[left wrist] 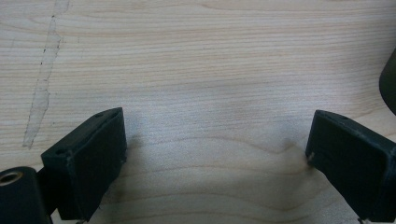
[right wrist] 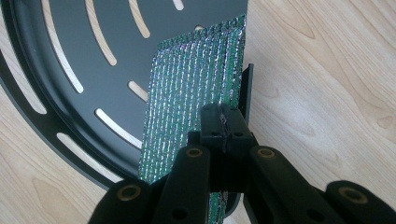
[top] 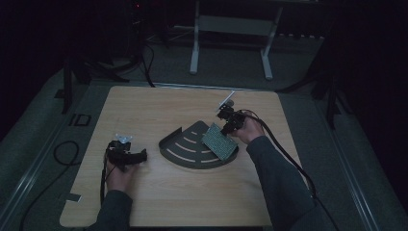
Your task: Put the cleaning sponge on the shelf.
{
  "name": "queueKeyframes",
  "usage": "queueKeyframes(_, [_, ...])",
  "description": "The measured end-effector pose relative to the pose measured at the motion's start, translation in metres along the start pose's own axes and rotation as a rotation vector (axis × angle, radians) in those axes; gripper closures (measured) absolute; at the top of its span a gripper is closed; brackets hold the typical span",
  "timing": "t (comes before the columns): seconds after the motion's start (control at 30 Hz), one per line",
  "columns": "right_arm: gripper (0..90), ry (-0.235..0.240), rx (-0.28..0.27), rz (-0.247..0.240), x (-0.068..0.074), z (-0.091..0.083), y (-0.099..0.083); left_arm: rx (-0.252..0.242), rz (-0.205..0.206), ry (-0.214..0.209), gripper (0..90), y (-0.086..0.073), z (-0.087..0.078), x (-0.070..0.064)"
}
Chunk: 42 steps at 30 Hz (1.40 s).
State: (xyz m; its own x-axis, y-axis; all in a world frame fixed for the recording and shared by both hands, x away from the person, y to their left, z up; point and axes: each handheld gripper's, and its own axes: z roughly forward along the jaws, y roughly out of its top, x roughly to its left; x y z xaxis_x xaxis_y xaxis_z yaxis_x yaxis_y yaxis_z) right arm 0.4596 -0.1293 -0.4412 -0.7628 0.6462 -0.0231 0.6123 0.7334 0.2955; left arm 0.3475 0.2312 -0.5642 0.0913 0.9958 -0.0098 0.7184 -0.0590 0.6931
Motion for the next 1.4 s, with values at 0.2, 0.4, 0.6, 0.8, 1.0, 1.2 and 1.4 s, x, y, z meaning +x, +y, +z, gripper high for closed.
queueKeyframes(0.2, [89.3,-0.001,0.001,0.002,0.0001,0.0019,0.0003,0.001,0.001,0.000,5.5,0.0000,-0.0001,0.0001])
queueKeyframes(0.4, [89.2,-0.001,0.004,0.007,0.0005,0.0047,-0.0004,0.000,0.000,-0.001,5.5,0.0000,0.0000,0.0000])
queueKeyframes(0.6, [89.2,-0.001,0.000,0.022,0.0004,0.0066,-0.0012,0.000,0.000,0.000,5.5,0.0000,0.0000,0.0000])
queueKeyframes(0.8, [89.0,0.006,0.008,0.015,0.0013,0.0083,-0.0010,0.000,0.000,0.000,5.5,0.0000,0.0000,0.0000])
queueKeyframes(1.0, [88.9,-0.012,0.018,0.009,0.0012,0.0088,-0.0019,0.000,0.000,-0.001,5.5,0.0000,0.0000,0.0000])
queueKeyframes(1.2, [86.1,-0.009,0.014,0.010,0.0009,0.0081,-0.0018,0.000,0.000,0.000,5.5,0.0000,0.0000,0.0000])
queueKeyframes(1.4, [79.9,-0.011,0.011,0.010,0.0008,0.0075,-0.0022,0.000,0.000,0.000,5.5,0.0000,0.0000,0.0000])
